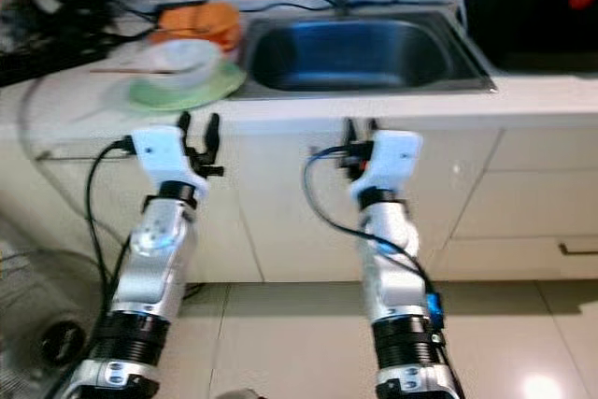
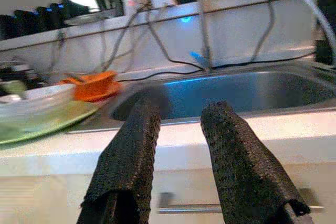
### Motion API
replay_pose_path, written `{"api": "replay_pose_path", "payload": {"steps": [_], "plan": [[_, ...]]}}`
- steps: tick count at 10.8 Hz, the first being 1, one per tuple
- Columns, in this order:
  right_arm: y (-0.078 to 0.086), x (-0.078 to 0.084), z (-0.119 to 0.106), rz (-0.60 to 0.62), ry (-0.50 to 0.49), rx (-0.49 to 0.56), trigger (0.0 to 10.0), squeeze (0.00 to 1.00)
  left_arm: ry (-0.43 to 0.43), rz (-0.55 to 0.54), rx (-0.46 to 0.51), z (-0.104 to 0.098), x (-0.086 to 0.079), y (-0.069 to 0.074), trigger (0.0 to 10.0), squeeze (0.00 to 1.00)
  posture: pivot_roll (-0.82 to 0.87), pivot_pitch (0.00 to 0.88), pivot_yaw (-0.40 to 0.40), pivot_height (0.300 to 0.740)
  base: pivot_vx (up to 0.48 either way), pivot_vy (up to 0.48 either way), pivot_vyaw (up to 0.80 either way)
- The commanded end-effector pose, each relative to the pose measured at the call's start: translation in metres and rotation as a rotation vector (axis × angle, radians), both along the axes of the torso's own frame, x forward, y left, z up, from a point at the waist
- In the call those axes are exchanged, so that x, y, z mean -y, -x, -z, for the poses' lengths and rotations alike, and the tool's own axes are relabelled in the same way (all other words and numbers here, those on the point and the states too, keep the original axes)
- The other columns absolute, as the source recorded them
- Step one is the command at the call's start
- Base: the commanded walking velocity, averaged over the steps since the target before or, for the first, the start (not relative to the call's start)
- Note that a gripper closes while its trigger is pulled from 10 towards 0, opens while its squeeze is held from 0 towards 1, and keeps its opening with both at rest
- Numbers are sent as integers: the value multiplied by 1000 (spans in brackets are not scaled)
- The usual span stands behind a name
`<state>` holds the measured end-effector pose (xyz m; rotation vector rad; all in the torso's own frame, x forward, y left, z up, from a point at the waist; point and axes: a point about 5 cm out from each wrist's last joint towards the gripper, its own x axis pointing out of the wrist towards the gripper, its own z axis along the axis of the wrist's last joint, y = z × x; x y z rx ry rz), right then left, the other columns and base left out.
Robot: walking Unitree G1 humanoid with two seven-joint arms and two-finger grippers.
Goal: Kitchen organization
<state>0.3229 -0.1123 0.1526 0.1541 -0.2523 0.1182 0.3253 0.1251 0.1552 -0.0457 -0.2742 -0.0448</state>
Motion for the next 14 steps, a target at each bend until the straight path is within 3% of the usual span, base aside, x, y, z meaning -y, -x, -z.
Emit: {"api": "replay_pose_path", "payload": {"steps": [1, 14], "plan": [[-1, 2, 0, 4, -2, -8, 10000, 0, 1, 6, 11, -3, 2, 1, 10000, 0, 57, 0, 87, 740, 247, 0, 0], [-3, 2, 3, 0, -8, -31, 10000, 0, 0, 44, 0, 0, 9, 2, 10000, 0, 55, 0, 88, 740, 319, 0, 50]]}}
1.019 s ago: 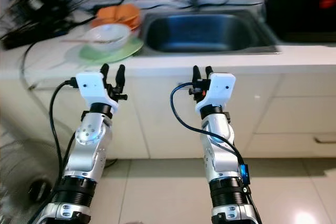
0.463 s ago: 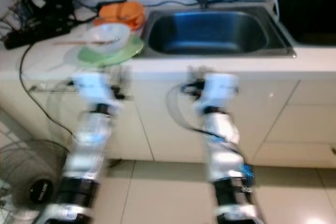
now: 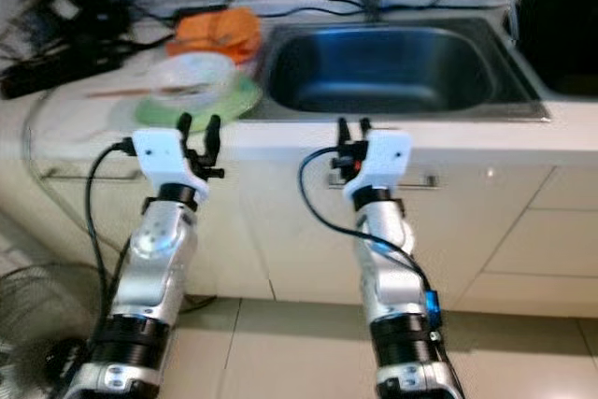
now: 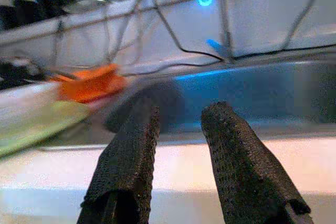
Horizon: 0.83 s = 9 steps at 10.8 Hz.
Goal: Kitchen organization
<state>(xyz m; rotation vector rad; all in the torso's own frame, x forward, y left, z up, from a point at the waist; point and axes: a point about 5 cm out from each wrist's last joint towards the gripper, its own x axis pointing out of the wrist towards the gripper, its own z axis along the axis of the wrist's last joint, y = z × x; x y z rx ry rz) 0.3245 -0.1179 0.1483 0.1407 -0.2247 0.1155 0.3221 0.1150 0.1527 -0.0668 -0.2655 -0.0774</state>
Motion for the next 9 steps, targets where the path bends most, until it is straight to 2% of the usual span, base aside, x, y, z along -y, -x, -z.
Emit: {"api": "replay_pose_path", "payload": {"steps": [1, 2, 9], "plan": [[-2, -4, -1, -5, -29, -16, 10000, 0, -16, 14, 7, -2, 0, -1, 10000, 0, 55, 0, 89, 740, 322, 0, -800], [-2, -4, -1, -7, -39, -12, 10000, 0, -16, 17, 7, -2, 0, -1, 10000, 0, 55, 0, 89, 740, 322, 0, -800], [-2, -2, -1, 14, -28, -4, 10000, 0, -13, 46, 2, 0, 6, 1, 10000, 0, 56, 0, 86, 740, 329, 0, 0]]}}
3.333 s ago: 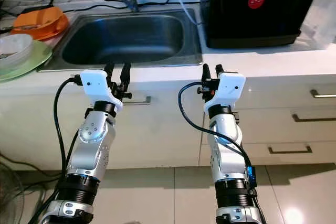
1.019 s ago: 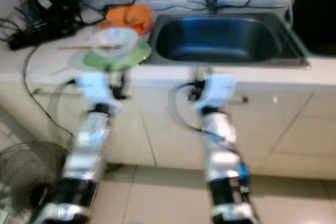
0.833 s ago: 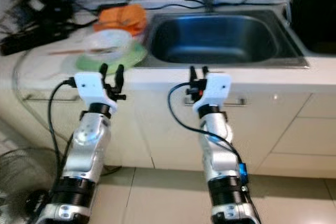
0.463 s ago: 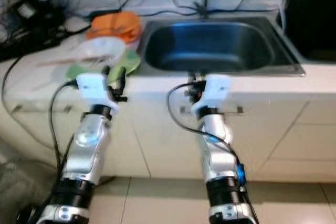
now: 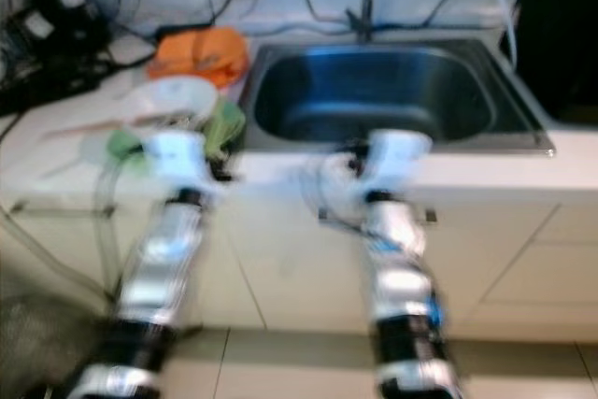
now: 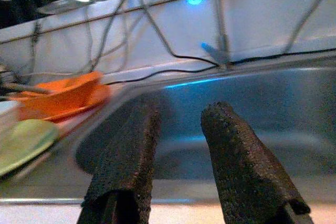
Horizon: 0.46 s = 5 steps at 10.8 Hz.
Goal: Kitchen organization
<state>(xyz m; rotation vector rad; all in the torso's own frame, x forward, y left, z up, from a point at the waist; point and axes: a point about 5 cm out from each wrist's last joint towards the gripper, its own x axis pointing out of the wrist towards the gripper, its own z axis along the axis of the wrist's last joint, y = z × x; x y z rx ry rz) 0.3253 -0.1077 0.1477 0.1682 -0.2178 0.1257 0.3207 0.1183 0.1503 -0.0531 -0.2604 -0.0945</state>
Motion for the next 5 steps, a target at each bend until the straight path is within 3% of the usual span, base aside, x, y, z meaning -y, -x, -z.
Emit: {"api": "replay_pose_path", "payload": {"steps": [1, 5], "plan": [[-2, 8, -2, 25, -3, 3, 10000, 0, 4, 36, 8, -3, 11, 0, 10000, 0, 58, 0, 83, 740, 337, 0, 0], [-2, 8, -1, 28, -3, 2, 10000, 0, 10, 52, 4, -1, 15, 2, 10000, 0, 58, 0, 86, 740, 336, 0, 0]]}}
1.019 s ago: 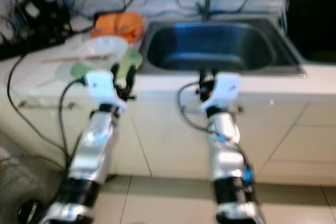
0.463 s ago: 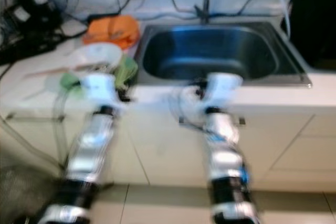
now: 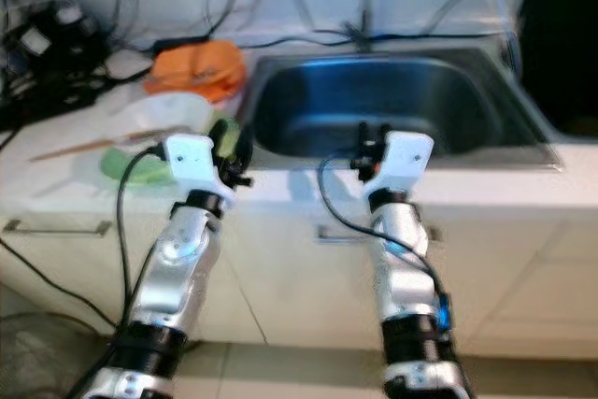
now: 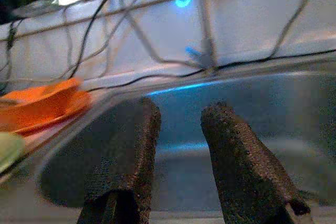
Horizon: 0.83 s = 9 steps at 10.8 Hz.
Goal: Kitchen organization
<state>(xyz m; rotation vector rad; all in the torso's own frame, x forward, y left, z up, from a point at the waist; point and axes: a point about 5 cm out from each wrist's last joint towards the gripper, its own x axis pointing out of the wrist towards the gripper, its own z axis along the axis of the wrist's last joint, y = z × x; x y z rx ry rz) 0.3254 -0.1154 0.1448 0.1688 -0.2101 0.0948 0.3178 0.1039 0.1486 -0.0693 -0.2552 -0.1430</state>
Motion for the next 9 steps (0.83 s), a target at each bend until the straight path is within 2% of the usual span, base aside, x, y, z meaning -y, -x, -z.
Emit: {"api": "replay_pose_path", "payload": {"steps": [1, 4, 6, 7, 9], "plan": [[-2, 0, -4, -2, 1, 13, 10000, 0, 1, 6, 7, -3, 2, -1, 10000, 0, 58, 0, 87, 740, 337, 0, 0], [-2, 0, -4, 0, -2, 14, 10000, 0, -1, 21, 4, -2, 4, 0, 10000, 0, 59, 0, 87, 740, 331, 0, 0], [-2, -1, -4, -3, 0, 14, 10000, 0, -5, 51, 21, -4, 8, 2, 10000, 0, 61, 0, 86, 740, 0, 0, 0], [-3, -1, -4, -2, -1, 13, 10000, 0, -24, 74, 39, -6, 12, 4, 10000, 0, 64, 0, 85, 740, 0, 0, 0], [-3, 0, -3, 4, -2, 10, 10000, 0, -128, 132, 85, -9, 23, 8, 10000, 0, 66, 0, 83, 740, 0, 0, 0]]}}
